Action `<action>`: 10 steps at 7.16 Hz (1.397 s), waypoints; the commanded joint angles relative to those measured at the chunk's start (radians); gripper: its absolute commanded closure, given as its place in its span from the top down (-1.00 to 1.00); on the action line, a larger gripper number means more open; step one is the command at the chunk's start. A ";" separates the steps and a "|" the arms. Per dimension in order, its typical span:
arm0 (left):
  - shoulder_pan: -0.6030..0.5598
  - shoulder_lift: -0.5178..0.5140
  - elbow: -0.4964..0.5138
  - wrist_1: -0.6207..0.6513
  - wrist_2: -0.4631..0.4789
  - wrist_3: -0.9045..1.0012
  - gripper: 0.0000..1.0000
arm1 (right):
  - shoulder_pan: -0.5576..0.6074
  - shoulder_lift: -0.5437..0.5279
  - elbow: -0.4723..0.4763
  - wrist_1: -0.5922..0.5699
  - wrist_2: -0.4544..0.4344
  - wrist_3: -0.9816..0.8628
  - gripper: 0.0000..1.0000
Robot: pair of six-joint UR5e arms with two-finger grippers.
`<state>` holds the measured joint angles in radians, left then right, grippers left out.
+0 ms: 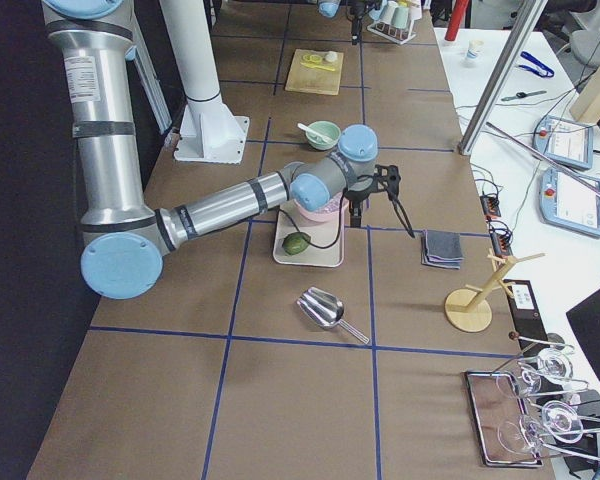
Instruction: Put spoon and ice into bowl
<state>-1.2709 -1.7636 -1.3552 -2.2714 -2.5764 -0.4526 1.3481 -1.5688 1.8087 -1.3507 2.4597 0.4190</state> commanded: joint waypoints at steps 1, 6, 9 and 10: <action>-0.138 0.007 0.027 0.178 0.007 0.314 0.99 | 0.164 -0.019 -0.148 -0.166 -0.052 -0.527 0.99; -0.255 0.004 -0.168 0.621 0.337 0.523 0.99 | 0.224 0.049 -0.307 -0.166 -0.087 -0.697 0.99; -0.304 0.015 -0.213 0.808 0.326 0.650 0.99 | 0.224 0.053 -0.362 -0.150 -0.088 -0.691 0.99; -0.304 0.041 -0.237 0.797 0.308 0.649 1.00 | 0.221 0.061 -0.371 -0.150 -0.088 -0.697 0.99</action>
<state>-1.5719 -1.7446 -1.5713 -1.4840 -2.2472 0.1910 1.5714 -1.5152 1.4569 -1.5044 2.3725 -0.2747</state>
